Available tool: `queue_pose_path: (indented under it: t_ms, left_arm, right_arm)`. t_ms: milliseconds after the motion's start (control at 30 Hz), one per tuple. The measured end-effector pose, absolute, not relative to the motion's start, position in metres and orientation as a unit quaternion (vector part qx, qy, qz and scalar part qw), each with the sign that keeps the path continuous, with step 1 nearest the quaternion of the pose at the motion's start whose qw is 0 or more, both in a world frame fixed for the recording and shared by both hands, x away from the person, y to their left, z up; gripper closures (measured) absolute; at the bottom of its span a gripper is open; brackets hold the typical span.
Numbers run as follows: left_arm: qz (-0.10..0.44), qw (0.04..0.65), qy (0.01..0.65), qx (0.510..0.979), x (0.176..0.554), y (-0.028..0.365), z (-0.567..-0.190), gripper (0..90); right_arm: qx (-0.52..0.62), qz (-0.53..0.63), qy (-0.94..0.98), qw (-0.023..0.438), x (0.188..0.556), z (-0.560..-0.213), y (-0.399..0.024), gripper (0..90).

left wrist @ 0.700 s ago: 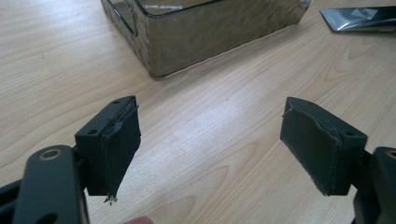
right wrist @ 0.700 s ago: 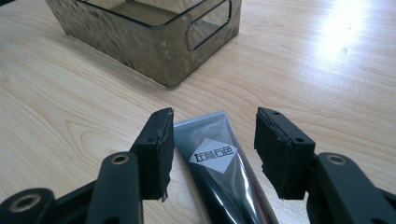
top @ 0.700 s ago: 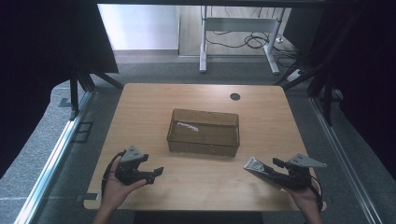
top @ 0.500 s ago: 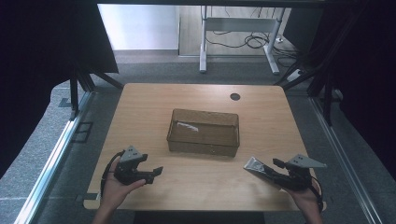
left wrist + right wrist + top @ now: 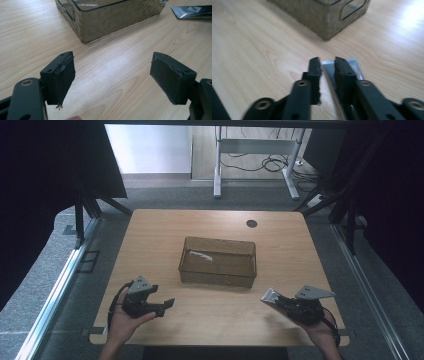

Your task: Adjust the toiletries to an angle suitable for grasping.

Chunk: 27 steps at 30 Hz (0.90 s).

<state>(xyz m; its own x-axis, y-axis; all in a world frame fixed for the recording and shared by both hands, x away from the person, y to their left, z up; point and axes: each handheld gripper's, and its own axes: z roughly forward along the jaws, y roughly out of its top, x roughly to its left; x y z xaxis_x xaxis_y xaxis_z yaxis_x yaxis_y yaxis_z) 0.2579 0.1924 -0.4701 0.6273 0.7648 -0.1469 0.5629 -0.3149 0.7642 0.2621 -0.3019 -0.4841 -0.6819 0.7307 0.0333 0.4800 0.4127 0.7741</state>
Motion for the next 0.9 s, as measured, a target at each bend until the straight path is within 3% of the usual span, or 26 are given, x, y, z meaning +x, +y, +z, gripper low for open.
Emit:
queue_pose_path:
  t_ms: [167,467,900]
  left_arm:
    - [0.126,0.416,0.418,0.798,0.256,0.196,-0.467,20.4]
    - [0.13,0.423,0.423,0.791,0.255,0.204,-0.464,20.4]
    - [0.137,0.429,0.431,0.782,0.254,0.215,-0.459,20.4]
  right_arm:
    - [0.354,0.37,0.849,0.134,0.272,-0.488,-0.286,89.4]
    - [0.335,0.28,0.891,0.119,0.292,-0.501,-0.248,89.7]
    - [0.339,0.247,0.9,0.117,0.312,-0.51,-0.244,89.8]
